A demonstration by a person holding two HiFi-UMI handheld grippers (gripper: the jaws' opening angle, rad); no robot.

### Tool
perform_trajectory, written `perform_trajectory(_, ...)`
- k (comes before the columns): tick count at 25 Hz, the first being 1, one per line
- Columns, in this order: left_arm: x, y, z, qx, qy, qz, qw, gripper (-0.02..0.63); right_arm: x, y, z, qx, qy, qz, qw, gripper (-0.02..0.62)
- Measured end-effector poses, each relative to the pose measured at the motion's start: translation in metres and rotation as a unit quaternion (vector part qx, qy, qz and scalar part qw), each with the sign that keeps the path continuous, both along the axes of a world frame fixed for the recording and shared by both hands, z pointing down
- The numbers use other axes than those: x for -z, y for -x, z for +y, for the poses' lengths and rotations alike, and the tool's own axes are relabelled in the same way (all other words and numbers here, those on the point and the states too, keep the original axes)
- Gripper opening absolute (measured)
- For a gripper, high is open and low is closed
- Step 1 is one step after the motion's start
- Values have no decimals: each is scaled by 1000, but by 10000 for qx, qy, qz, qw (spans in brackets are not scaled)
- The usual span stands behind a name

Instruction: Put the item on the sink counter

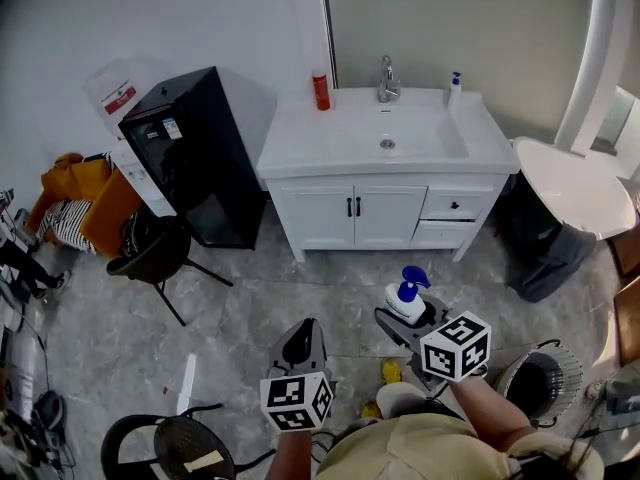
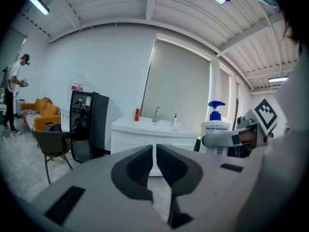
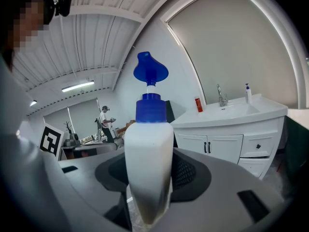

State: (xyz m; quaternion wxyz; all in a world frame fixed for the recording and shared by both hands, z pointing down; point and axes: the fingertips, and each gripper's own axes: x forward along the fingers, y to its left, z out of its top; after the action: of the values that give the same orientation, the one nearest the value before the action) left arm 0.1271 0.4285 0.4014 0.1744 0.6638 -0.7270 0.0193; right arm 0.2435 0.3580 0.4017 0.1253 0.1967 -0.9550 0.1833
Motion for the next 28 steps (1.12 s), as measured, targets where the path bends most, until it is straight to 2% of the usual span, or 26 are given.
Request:
perform_trajectory(13,9,9,-78,197,-36,-161,9997,55,4,26,-77,413,-97,-52,9991,207)
perform_trajectory(28,15,1,-159,408,-38,-268,9988,55,5,24,-156,712,-124,-97,9973,207)
